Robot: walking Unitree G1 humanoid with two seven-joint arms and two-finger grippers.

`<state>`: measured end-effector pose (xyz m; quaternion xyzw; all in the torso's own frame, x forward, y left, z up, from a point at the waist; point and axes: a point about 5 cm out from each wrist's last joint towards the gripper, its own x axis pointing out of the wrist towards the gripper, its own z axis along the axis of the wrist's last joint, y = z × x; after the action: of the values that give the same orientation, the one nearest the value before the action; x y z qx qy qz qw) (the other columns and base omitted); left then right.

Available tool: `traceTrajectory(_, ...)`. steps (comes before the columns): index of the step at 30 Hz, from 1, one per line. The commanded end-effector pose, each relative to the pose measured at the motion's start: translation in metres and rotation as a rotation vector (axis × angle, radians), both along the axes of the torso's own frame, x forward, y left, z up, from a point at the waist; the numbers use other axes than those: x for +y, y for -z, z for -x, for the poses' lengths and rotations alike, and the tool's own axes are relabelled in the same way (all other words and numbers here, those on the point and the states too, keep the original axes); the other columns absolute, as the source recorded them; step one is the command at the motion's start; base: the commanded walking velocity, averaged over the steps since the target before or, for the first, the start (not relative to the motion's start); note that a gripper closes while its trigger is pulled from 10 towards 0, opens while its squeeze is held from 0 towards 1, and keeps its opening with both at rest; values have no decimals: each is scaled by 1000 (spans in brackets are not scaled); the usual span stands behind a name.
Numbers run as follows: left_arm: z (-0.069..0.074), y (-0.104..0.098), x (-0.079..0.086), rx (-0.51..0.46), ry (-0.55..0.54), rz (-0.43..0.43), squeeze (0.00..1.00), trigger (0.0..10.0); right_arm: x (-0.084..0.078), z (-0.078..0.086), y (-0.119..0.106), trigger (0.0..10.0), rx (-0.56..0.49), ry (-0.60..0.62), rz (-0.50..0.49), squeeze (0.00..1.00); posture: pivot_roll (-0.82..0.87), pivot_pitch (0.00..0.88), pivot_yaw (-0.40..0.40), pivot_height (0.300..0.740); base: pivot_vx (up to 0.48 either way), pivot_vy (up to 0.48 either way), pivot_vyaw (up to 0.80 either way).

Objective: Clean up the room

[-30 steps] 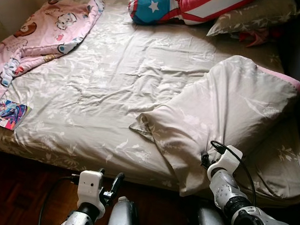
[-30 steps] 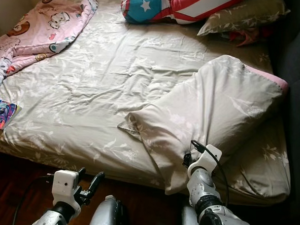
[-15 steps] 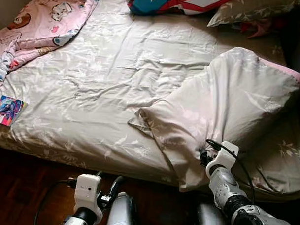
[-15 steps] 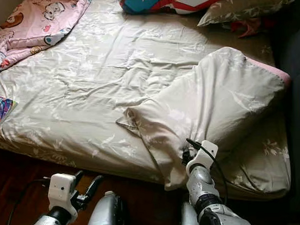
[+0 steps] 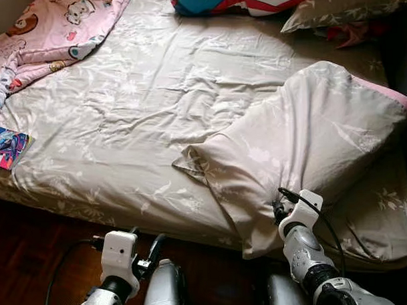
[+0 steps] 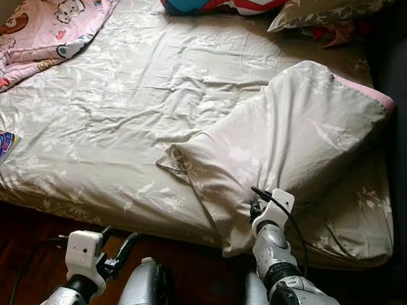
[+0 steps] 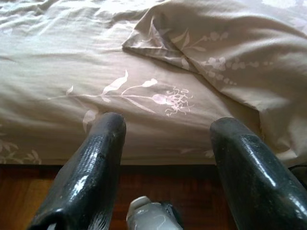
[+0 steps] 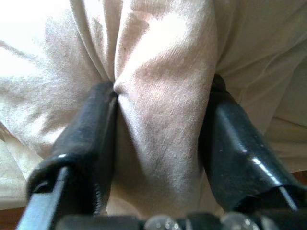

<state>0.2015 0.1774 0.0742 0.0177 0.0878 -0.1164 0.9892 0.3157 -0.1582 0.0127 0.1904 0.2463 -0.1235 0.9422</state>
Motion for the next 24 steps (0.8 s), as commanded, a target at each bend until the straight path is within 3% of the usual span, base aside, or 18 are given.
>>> traceTrajectory(1, 3, 8, 2, 36, -11, -17, 0, 10000, 13, 18, 21, 0, 98, -44, -24, 0, 86, 308, 76, 650, 0, 0, 0)
traceTrajectory(12, -7, 14, 2, 31, -24, -16, 0, 10000, 5, 25, 27, 0, 120, 0, -32, 0, 52, 259, 57, 650, 0, 0, 0)
traceTrajectory(17, -17, 18, 2, 20, -38, -13, 0, 10000, -12, 30, 30, 0, 130, 72, -32, 0, 24, 213, 41, 650, 0, 0, 0)
traceTrajectory(21, -27, 21, 0, 12, -49, -5, 0, 10000, -40, 32, 27, 0, 122, 150, 21, 0, -6, 168, 30, 650, 0, 0, 0)
traceTrajectory(22, -31, 22, -1, 6, -52, -2, 0, 10000, -62, 34, 23, 0, 107, 210, 70, 0, -23, 147, 27, 650, 0, 0, 0)
traceTrajectory(24, -33, 24, -1, 3, -55, 1, 0, 10000, -90, 36, 14, 0, 77, 285, 146, 0, -39, 134, 26, 650, 0, 0, 0)
